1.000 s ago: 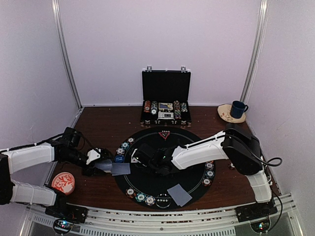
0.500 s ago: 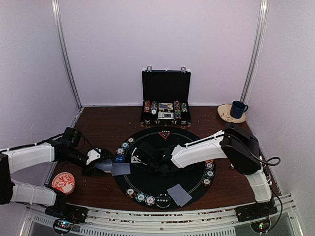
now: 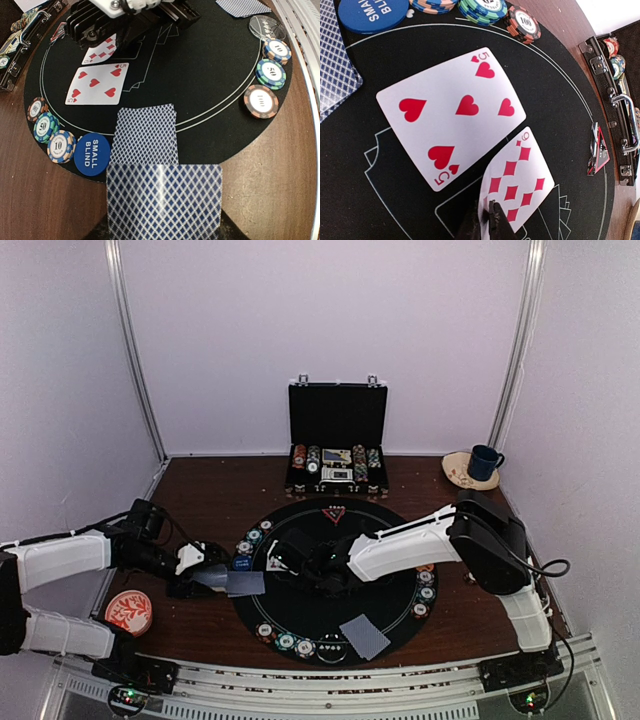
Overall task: Distribute texas hold em gaming equipment
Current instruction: Flop the poker card in the community card area.
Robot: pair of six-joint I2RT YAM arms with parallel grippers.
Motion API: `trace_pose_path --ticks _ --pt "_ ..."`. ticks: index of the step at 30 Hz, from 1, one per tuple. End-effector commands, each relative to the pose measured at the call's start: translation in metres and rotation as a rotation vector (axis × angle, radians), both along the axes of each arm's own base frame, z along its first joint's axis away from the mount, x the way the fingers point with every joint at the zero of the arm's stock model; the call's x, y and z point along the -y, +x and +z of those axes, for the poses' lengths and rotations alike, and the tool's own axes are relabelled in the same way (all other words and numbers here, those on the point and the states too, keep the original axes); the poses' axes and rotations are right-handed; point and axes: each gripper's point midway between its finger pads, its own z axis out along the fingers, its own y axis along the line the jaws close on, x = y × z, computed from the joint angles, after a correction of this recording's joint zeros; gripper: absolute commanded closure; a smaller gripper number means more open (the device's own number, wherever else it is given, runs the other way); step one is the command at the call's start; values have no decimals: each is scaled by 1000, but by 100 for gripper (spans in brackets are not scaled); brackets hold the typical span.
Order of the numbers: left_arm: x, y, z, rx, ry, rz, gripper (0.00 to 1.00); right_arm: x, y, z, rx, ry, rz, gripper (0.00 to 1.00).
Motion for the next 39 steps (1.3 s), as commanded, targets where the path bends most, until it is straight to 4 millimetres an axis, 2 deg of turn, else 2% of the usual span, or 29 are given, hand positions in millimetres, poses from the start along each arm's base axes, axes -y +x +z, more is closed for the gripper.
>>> trace_pose_path --ticks 1,6,19,25,39 --pt "2 6 4 18 -18 6 89 -4 -9 -3 -25 0 26 90" --pt "2 6 5 20 -18 5 89 -6 -15 -2 -31 -11 37 84" --pt "2 7 5 22 -17 9 89 -12 -30 4 -38 -13 77 82" --pt "2 6 5 22 -17 8 89 -5 -27 3 -20 -37 56 81" --pt "2 6 4 17 -16 8 89 -2 -27 4 -21 -42 60 68"
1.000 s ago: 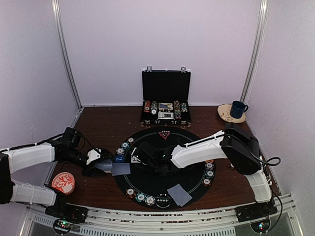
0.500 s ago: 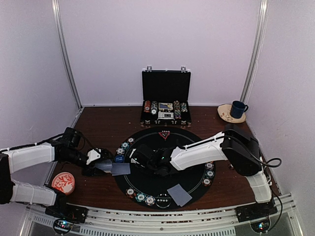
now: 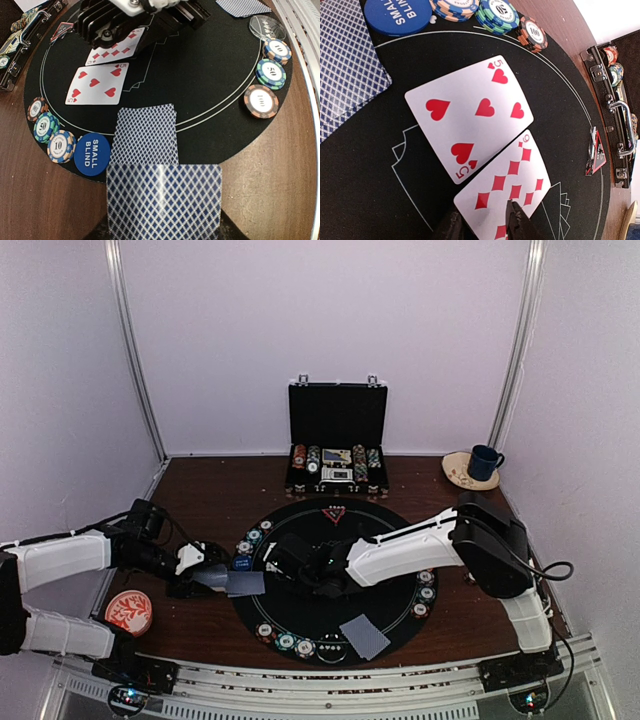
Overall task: Distribute texas hold em gaming equipment
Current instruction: Flop the poker card in the community card area, then pick up the poker card from the face-down deck piles.
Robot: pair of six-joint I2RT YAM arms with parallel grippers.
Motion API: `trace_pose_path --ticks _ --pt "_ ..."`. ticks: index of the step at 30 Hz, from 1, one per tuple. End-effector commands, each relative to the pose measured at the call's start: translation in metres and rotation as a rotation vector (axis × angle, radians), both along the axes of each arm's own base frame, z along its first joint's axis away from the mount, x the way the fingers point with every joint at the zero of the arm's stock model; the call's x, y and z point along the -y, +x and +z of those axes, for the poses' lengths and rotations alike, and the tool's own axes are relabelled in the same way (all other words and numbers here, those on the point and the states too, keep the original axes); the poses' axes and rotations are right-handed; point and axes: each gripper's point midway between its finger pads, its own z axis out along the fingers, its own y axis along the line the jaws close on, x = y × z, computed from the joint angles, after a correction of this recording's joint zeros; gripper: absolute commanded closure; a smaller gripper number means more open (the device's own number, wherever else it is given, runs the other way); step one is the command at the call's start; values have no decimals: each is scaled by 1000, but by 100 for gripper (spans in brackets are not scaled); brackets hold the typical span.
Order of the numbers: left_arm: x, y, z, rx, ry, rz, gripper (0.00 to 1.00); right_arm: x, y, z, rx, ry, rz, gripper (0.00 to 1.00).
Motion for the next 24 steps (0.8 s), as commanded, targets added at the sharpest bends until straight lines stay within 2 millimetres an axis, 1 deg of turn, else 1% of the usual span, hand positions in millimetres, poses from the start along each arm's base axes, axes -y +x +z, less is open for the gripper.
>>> trace_pose_path --ticks 1,7,14,17,19,24 --pt "2 6 4 16 -16 8 89 6 -11 1 -31 -30 26 67" --pt "2 6 4 19 -16 7 89 6 -14 6 -39 -39 33 58" --pt "2 6 5 20 -17 7 89 9 -21 27 -30 -18 31 52" --pt "2 6 5 19 -18 8 89 10 -24 36 -25 -9 25 41" --pt "2 6 6 22 -18 9 89 11 -25 47 -20 18 9 33" --pt "2 6 6 23 -20 7 89 11 -24 90 -14 187 -62 13"
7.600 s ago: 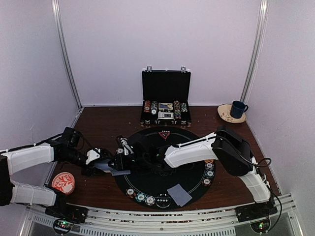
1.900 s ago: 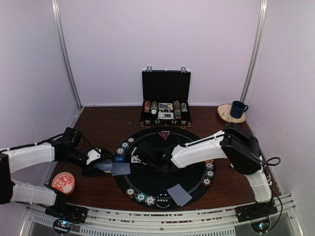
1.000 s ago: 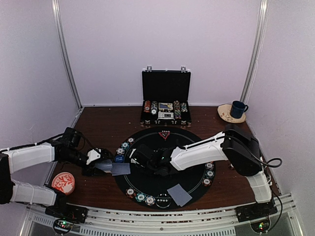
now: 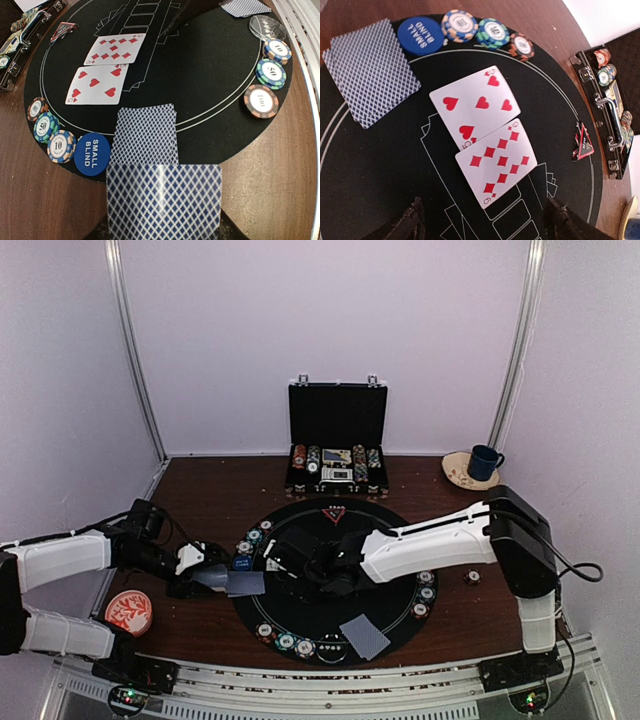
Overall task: Distribute texas hold em gaming equipment
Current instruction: Pick up the poker card from the face-down deck piles.
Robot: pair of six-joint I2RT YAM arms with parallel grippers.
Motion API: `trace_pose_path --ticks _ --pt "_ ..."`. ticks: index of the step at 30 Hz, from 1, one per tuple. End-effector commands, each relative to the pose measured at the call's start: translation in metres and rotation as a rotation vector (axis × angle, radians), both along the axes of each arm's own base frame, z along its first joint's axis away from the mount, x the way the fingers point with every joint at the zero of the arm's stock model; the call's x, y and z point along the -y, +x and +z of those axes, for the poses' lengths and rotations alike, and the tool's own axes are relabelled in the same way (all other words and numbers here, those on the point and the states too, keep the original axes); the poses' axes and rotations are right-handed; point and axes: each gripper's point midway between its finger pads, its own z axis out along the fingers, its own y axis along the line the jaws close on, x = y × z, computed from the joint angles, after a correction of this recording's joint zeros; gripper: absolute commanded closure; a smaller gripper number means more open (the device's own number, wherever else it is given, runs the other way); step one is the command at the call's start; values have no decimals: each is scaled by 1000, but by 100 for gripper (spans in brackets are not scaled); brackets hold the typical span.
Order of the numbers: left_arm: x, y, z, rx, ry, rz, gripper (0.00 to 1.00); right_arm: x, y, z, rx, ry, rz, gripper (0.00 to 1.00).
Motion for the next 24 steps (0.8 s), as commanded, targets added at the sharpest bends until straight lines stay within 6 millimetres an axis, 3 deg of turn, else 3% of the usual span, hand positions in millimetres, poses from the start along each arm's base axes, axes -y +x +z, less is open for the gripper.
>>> trace_pose_path --ticks 1,5,9,17,24 --pt "2 6 6 24 -19 6 89 0 -1 60 11 202 -74 9" --pt "2 6 6 25 -21 7 89 -4 -6 88 -46 385 -113 2" --pt "2 6 7 27 -22 6 89 -15 -9 98 -186 570 -135 0" --pt "2 5 8 35 -26 3 89 -47 -25 100 -440 852 -131 0" --pt "3 3 9 28 -29 -6 89 -76 -29 82 -568 951 -131 0"
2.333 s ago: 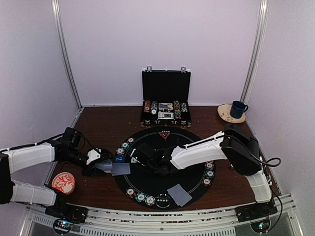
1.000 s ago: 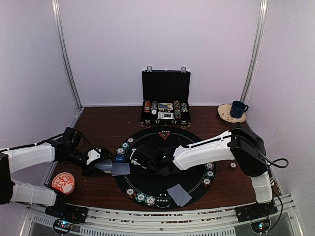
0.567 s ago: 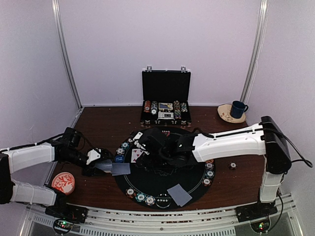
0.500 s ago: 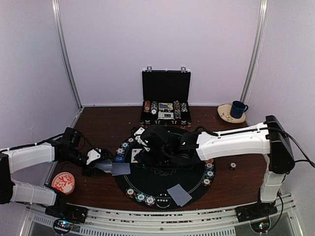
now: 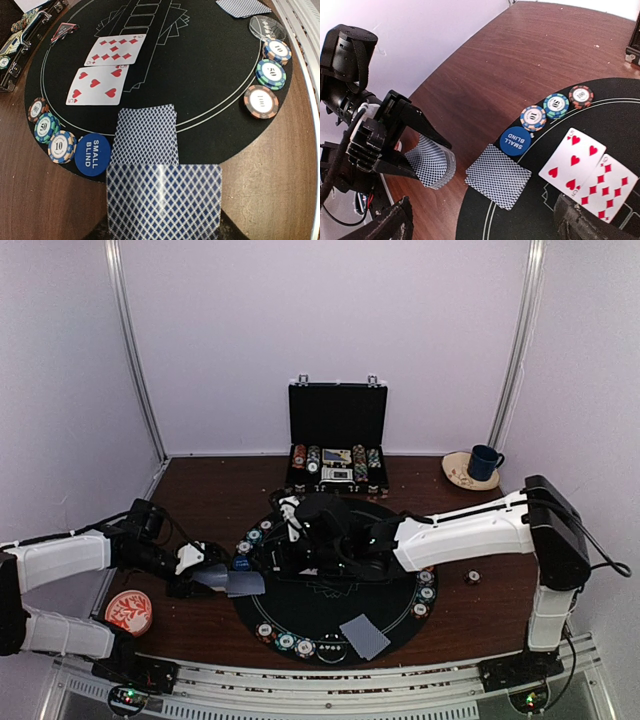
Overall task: Distribute texas hold em gaming equipment
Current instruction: Pick up the poker card from the face-down deck piles.
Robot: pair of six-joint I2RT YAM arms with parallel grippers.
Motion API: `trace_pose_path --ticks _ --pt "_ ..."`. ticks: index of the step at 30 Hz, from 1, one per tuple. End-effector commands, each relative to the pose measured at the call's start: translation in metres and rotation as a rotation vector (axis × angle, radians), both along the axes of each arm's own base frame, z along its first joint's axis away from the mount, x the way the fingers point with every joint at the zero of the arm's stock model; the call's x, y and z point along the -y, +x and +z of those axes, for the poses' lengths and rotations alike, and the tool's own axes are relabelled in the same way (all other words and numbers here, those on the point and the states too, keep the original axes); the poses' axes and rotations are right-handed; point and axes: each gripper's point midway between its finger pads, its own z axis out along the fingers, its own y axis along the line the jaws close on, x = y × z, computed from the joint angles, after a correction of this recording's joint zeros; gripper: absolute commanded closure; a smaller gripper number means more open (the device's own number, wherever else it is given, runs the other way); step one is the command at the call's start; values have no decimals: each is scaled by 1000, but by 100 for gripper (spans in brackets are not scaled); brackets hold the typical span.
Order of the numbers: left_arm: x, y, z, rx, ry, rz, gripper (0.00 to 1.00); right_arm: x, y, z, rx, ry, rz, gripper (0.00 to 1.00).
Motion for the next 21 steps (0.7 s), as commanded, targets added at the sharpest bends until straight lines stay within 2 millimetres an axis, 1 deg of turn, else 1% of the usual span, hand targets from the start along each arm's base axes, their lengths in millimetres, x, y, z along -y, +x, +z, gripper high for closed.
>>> trace_pose_path --ticks 1,6,10,16,20,21 --pt "3 3 8 26 -28 -6 89 -27 -4 -11 -107 108 27 0" --pt "3 2 8 29 -29 -8 89 -52 -5 -29 -164 129 66 0" --pt "3 2 8 30 -30 -10 89 -68 -5 -33 -190 164 87 1" --pt "4 1 10 31 -34 -14 89 -87 -5 -42 -241 202 113 1" --pt "4 0 10 30 -36 -18 89 -96 -2 -53 -259 206 112 2" --pt "4 0 10 31 -36 -19 89 -99 -2 -52 -260 209 113 2"
